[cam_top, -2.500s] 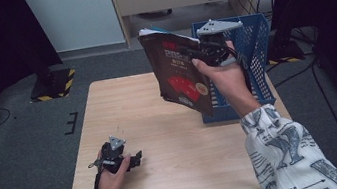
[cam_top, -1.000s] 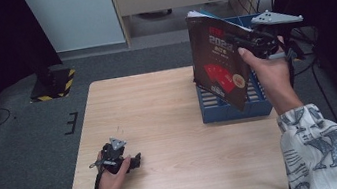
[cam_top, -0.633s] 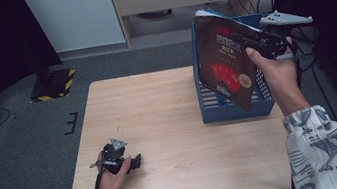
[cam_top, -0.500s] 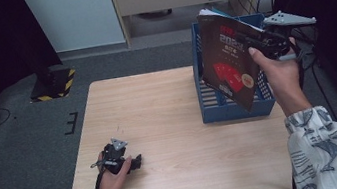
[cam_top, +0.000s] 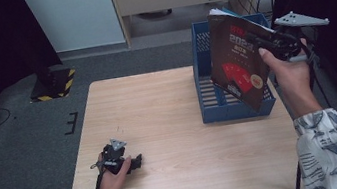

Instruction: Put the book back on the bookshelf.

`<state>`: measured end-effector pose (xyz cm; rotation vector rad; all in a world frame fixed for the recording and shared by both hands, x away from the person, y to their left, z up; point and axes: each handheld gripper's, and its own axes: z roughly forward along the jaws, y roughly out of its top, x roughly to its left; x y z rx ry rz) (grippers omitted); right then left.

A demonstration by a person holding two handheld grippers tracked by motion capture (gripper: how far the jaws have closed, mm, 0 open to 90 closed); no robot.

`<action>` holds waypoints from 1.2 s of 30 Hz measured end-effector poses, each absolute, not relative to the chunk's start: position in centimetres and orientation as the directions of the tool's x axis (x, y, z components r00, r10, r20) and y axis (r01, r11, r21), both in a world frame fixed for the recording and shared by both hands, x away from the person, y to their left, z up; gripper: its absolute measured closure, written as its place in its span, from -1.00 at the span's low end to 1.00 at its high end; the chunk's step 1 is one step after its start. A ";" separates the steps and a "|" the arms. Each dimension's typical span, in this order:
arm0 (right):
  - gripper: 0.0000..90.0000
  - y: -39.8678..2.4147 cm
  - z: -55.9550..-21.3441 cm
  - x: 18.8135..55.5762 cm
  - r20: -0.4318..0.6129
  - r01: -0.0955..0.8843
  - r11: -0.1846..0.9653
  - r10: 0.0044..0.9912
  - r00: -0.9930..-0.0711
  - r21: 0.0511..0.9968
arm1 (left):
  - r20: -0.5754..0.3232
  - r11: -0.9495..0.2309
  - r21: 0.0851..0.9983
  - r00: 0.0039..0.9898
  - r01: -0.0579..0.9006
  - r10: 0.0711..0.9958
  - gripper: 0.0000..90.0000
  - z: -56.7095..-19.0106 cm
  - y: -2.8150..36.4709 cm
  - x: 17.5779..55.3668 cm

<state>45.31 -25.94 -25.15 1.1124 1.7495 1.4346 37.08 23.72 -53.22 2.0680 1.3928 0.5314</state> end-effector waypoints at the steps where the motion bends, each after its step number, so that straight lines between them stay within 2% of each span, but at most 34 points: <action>1: 0.94 -26.1 -25.1 45.3 0.052 0.223 0.057 0.889 -0.456 0.973 | 0.004 -0.282 0.663 0.374 0.693 0.928 -0.96 -53.2 23.7 37.1; 16: 0.94 -27.7 -24.8 45.0 0.047 0.224 0.052 0.908 -0.416 0.973 | 0.003 -0.277 0.698 0.384 0.660 0.923 -1.00 -53.7 23.6 36.8; 36: 0.94 -29.9 -24.5 44.5 0.054 0.221 0.030 0.929 -0.366 0.975 | 0.002 -0.276 0.698 0.384 0.661 0.923 -1.00 -53.7 23.5 36.8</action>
